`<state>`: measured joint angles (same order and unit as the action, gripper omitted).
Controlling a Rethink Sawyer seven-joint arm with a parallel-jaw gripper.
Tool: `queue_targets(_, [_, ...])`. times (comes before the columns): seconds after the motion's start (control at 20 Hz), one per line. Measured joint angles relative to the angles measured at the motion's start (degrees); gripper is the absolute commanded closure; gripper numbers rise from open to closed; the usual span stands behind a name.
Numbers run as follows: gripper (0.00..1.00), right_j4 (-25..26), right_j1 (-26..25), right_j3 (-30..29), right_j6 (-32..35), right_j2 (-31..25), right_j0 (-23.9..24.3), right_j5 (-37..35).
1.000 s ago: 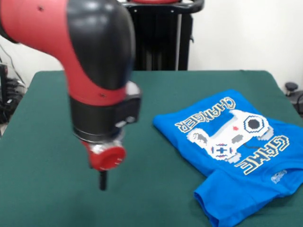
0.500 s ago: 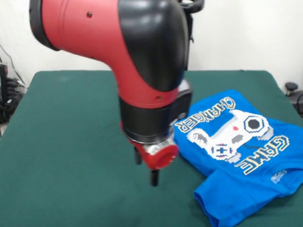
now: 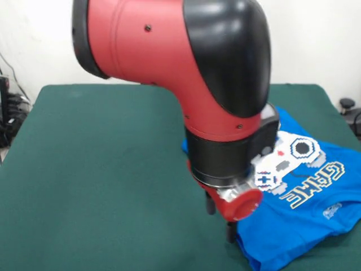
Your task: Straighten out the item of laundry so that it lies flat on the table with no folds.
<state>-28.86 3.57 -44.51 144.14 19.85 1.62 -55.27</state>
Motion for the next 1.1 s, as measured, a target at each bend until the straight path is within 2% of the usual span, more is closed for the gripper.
queue_targets(0.4, [0.00,-4.0,-2.0,0.0,6.7,-0.2,-2.2,0.0])
queue_targets(0.85, [0.00,-4.3,-3.1,-0.2,7.4,-0.1,-3.1,2.1])
queue_targets(1.1, [0.00,-4.1,-5.1,0.1,7.4,1.9,-3.5,3.3])
